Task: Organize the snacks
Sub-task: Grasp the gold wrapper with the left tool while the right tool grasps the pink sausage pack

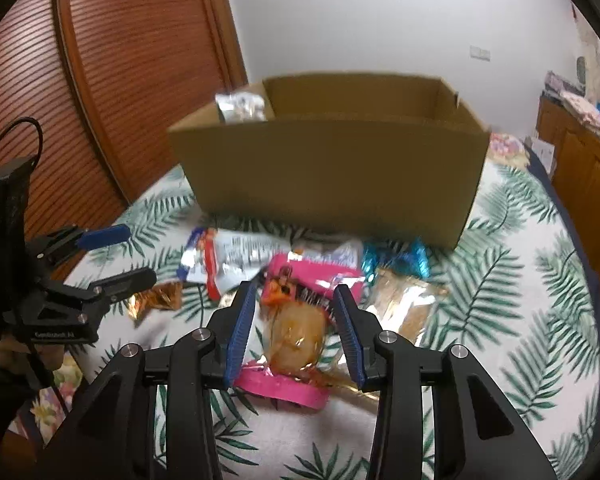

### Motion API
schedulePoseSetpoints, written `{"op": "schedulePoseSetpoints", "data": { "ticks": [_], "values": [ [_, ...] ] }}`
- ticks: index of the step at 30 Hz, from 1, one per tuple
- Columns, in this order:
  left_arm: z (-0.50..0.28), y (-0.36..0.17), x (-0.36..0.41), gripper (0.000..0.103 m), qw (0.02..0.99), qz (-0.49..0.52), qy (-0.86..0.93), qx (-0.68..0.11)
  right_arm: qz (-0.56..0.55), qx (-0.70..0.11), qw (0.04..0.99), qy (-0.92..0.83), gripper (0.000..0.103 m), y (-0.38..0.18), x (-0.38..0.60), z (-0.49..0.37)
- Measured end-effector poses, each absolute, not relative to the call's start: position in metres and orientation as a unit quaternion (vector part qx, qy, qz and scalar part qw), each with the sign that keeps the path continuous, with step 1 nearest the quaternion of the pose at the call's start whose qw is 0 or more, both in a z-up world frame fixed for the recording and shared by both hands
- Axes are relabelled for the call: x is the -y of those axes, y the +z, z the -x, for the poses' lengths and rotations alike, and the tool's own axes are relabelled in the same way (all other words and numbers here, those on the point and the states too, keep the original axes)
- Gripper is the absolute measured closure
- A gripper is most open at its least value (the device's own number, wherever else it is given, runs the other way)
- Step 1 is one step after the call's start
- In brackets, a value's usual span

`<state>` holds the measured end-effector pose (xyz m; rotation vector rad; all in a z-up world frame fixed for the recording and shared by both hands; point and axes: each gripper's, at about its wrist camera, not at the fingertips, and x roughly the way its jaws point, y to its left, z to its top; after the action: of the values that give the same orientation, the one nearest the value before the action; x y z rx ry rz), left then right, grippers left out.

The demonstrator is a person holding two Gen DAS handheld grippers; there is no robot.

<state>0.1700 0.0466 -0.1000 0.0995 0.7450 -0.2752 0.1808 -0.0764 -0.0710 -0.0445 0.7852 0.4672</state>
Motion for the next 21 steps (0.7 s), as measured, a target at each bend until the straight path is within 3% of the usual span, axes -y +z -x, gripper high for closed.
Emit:
{"op": "schedulePoseSetpoints", "data": {
  "ticks": [12, 21],
  "values": [
    [-0.174, -0.127, -0.051, 0.024, 0.907, -0.055, -0.142, -0.394, 0.03, -0.409, 0.885, 0.222, 0.059, -0.107, 0.071, -0.192],
    [-0.172, -0.133, -0.049, 0.056, 0.902, -0.056, -0.144, -0.402, 0.058, -0.421, 0.875, 0.232, 0.052, -0.116, 0.058, -0.199]
  ]
}}
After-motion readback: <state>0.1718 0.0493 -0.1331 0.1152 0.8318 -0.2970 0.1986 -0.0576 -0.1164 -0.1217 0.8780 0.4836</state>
